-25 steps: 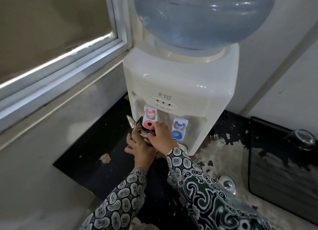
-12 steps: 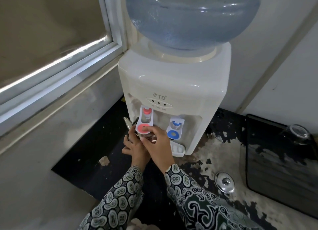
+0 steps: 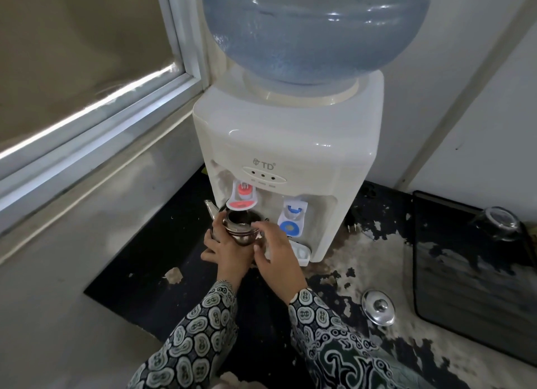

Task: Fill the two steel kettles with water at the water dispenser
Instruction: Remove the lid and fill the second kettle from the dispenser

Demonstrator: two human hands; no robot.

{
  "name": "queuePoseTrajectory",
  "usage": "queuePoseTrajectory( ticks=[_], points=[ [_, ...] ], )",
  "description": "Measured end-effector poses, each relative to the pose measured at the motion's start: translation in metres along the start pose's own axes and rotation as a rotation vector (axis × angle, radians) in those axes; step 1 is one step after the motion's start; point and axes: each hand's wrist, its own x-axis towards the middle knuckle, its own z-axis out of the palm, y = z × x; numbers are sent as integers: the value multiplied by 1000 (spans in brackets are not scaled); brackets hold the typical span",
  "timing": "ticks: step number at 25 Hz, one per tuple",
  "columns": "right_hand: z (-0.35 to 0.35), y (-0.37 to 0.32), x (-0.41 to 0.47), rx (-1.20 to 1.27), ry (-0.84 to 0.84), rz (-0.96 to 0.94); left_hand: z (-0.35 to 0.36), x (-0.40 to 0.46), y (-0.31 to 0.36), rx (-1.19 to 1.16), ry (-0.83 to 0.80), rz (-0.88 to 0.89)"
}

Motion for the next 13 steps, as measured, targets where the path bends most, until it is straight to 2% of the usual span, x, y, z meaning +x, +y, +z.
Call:
queuePoseTrajectory(
  ticks=[13],
  points=[
    [-2,16,3,-89,-48,-57,0,2,-5,37,-12,70]
  ],
)
